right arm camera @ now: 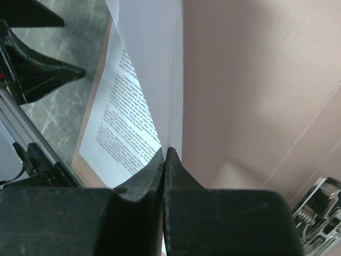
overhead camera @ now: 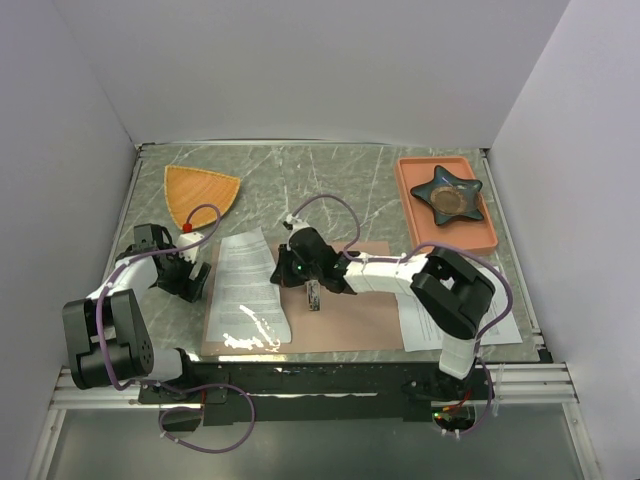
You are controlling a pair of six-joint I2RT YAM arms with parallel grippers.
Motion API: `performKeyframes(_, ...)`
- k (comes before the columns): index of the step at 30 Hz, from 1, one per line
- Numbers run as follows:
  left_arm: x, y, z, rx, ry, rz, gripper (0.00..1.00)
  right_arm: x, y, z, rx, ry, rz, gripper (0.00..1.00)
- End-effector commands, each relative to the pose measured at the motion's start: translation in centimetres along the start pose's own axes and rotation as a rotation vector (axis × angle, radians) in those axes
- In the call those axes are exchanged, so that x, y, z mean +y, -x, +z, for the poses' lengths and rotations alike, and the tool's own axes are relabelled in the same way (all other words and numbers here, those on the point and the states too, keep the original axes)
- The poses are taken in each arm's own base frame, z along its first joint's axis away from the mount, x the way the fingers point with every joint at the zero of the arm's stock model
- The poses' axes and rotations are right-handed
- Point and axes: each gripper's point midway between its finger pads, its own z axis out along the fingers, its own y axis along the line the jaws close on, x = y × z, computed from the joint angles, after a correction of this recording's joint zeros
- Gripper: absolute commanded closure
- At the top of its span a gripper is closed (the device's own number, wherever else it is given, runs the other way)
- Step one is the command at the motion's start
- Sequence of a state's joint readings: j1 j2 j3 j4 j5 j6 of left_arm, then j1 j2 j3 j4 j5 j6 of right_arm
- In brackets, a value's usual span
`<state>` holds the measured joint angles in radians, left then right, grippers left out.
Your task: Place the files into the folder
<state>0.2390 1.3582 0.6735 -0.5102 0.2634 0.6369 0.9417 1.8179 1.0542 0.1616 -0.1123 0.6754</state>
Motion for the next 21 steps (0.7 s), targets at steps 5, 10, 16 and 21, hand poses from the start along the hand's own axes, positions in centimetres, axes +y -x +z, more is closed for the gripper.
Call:
performKeyframes(5, 0.3, 0.9, 0.0, -0.042, 0.002, 0.025, 0.04, 0.6, -1.2, 0.1, 0.020, 0.008, -0.006, 1.00)
performKeyframes(10, 0.6, 1.1, -0.1, -0.047, 0.013, 0.020, 0.04, 0.4, -1.7, -0.1, 0.038, 0.014, -0.036, 1.00)
performKeyframes(16, 1.0, 2.1, -0.2, -0.064, 0.017, -0.009, 0.04, -1.0, -1.0, -1.7, 0.038, -0.002, -0.072, 1.00)
performKeyframes(21, 1.0, 3.4, -0.5, -0.093, -0.003, -0.031, 0.04, -0.7, -0.7, -1.9, 0.049, 0.013, -0.096, 1.00)
